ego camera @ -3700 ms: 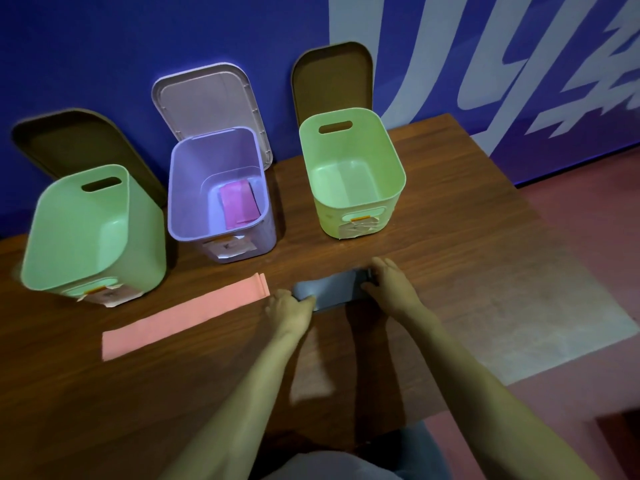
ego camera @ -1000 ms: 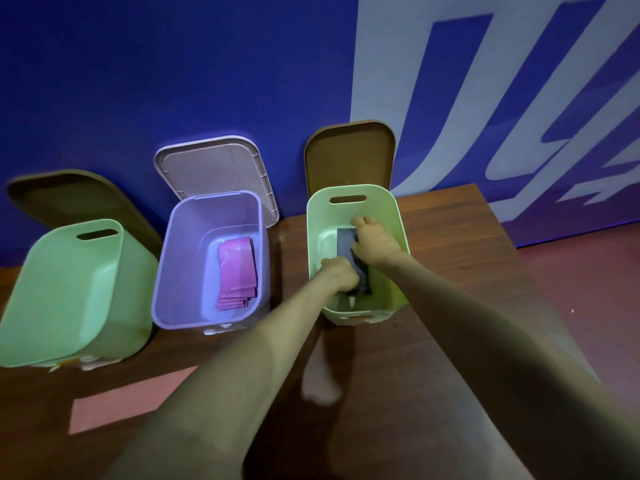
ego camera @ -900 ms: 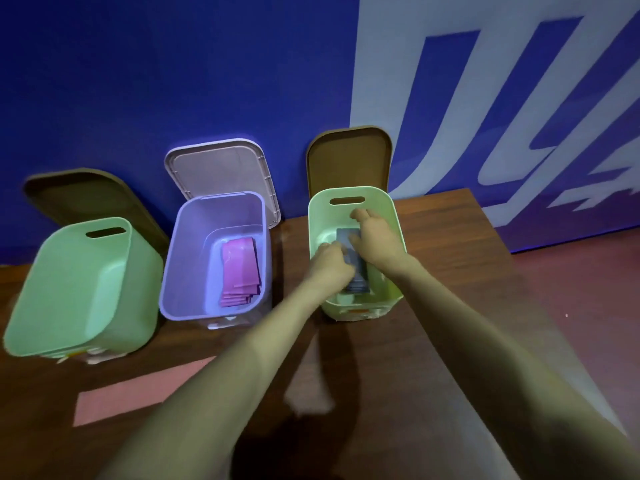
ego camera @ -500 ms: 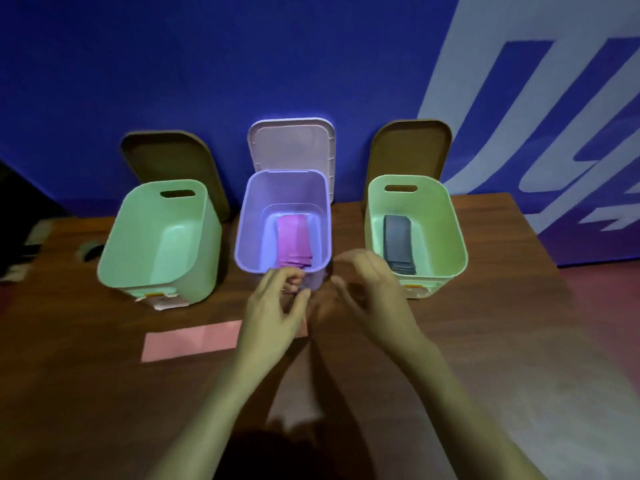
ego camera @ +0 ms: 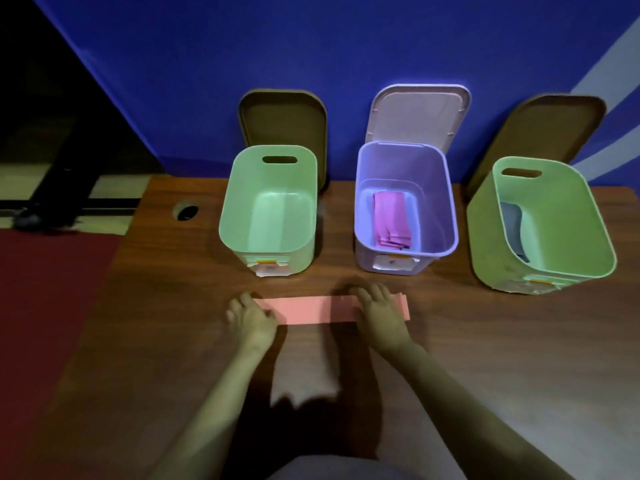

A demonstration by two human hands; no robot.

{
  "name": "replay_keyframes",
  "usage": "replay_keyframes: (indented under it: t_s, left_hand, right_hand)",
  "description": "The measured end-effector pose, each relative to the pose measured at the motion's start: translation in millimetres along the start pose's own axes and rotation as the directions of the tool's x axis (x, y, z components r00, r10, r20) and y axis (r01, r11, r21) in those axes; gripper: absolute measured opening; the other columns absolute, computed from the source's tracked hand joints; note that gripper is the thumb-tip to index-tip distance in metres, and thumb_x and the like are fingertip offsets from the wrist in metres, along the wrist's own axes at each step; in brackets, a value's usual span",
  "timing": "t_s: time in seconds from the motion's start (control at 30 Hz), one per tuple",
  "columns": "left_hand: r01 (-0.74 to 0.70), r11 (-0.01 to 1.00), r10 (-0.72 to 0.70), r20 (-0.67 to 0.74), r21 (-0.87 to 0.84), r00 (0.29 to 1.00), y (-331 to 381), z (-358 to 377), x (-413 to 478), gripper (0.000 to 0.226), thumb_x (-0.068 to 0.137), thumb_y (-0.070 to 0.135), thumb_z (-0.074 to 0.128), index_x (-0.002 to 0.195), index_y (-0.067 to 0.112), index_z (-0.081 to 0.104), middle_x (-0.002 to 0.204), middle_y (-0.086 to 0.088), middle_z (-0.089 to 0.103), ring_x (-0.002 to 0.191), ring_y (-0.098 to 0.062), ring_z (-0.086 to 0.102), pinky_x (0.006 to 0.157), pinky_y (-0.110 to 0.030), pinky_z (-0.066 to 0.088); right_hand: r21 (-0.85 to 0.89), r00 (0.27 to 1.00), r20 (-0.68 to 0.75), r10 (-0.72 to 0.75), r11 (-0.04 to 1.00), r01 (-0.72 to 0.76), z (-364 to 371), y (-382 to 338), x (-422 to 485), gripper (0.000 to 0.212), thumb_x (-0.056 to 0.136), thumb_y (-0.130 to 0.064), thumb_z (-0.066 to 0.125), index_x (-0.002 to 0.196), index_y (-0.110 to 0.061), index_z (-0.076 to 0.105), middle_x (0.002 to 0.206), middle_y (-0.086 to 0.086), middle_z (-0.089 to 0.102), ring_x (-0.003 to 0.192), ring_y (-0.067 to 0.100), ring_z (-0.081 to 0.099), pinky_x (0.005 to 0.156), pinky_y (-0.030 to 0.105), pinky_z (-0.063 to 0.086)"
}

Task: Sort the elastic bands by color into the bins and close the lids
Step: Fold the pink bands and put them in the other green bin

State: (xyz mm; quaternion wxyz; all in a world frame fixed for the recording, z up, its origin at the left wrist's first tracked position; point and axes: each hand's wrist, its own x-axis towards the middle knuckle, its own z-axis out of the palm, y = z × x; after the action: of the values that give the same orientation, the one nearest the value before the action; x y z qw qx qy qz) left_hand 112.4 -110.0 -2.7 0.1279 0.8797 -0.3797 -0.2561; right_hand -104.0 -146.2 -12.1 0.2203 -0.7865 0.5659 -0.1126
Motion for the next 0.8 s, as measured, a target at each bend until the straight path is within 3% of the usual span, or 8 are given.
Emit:
replay_keyframes:
  t_s: [0.1, 0.2, 0.27, 0.37, 0.53, 0.7, 0.8]
  left_hand:
    - [0.114, 0.992, -0.113, 0.02, -0.047, 0.993, -8.6, 3.9, 5.3, 0.062, 0.08, 0.019, 0.067, 0.131, -0.001, 0.037, 0.134, -0.024, 0.038, 0.128, -0.039, 0.032, 0.106, -0.042, 0.027]
    - [0.157, 0.985, -0.153, 0.055, -0.077, 0.987, -13.7, 2.9, 13.7, 0.049, 0.077, 0.023, 0.07, 0.12, 0.007, 0.053, 0.131, -0.018, 0.049, 0.126, -0.037, 0.038, 0.103, -0.041, 0.032]
    - [0.164, 0.986, -0.16, 0.102, -0.036, 0.982, -15.7, 0.6, 17.8, 0.039, 0.077, 0.027, 0.068, 0.112, 0.011, 0.063, 0.126, -0.018, 0.055, 0.123, -0.036, 0.04, 0.103, -0.038, 0.033]
    - [0.14, 0.99, -0.14, 0.094, -0.003, 0.986, -15.0, -0.8, 17.4, 0.041, 0.075, 0.028, 0.069, 0.111, 0.01, 0.063, 0.121, -0.022, 0.056, 0.121, -0.035, 0.039, 0.102, -0.034, 0.03]
    - [0.079, 0.968, -0.055, 0.104, -0.236, 0.993, -6.7, -10.9, 8.3, 0.021, 0.077, 0.009, 0.066, 0.097, 0.005, 0.064, 0.1, -0.018, 0.07, 0.102, -0.035, 0.062, 0.084, -0.031, 0.046]
    - [-0.02, 0.936, 0.038, 0.043, -0.351, 0.998, 10.1, -18.0, -12.8, 0.012, 0.079, 0.011, 0.067, 0.088, 0.013, 0.059, 0.087, -0.01, 0.068, 0.089, -0.03, 0.063, 0.08, -0.032, 0.046]
    - [-0.079, 0.907, 0.13, 0.096, -0.414, 0.987, 30.0, -11.0, -30.1, 0.016, 0.078, 0.009, 0.068, 0.092, 0.015, 0.061, 0.088, -0.005, 0.067, 0.087, -0.025, 0.063, 0.08, -0.031, 0.046]
  right_hand:
    - [-0.064, 0.992, 0.017, 0.122, 0.991, -0.121, 12.2, 1.7, 2.2, 0.041, 0.073, -0.015, 0.045, 0.108, -0.008, 0.064, 0.116, 0.015, 0.06, 0.108, 0.041, 0.053, 0.093, 0.046, 0.046]
    - [-0.132, 0.984, -0.01, 0.178, 0.975, -0.178, 18.9, 4.2, 1.7, 0.04, 0.076, -0.02, 0.036, 0.102, -0.012, 0.065, 0.106, 0.011, 0.063, 0.098, 0.037, 0.059, 0.081, 0.043, 0.05]
    - [-0.132, 0.978, -0.023, 0.205, 0.97, -0.206, 19.9, 5.5, 2.5, 0.027, 0.081, -0.012, 0.049, 0.103, -0.014, 0.065, 0.105, 0.011, 0.062, 0.098, 0.036, 0.058, 0.082, 0.043, 0.048]
    - [-0.104, 0.969, 0.002, 0.248, 0.964, -0.246, 19.9, 3.5, 5.4, 0.028, 0.083, -0.008, 0.057, 0.109, -0.013, 0.063, 0.11, 0.013, 0.059, 0.105, 0.037, 0.053, 0.091, 0.044, 0.042]
    - [-0.063, 0.938, -0.137, 0.319, 0.942, -0.33, 10.5, 7.0, -4.2, 0.031, 0.079, -0.013, 0.065, 0.11, -0.011, 0.064, 0.114, 0.017, 0.058, 0.111, 0.041, 0.05, 0.092, 0.049, 0.041]
    - [0.047, 0.813, -0.221, 0.539, 0.838, -0.543, -1.2, 26.3, -14.6, 0.029, 0.084, -0.009, 0.054, 0.113, -0.006, 0.054, 0.116, 0.021, 0.05, 0.108, 0.041, 0.044, 0.086, 0.048, 0.038]
    - [0.254, 0.742, -0.175, 0.647, 0.758, -0.601, -1.7, 33.5, -16.4, 0.021, 0.091, -0.012, 0.048, 0.106, 0.0, 0.052, 0.11, 0.025, 0.051, 0.105, 0.043, 0.046, 0.085, 0.047, 0.039]
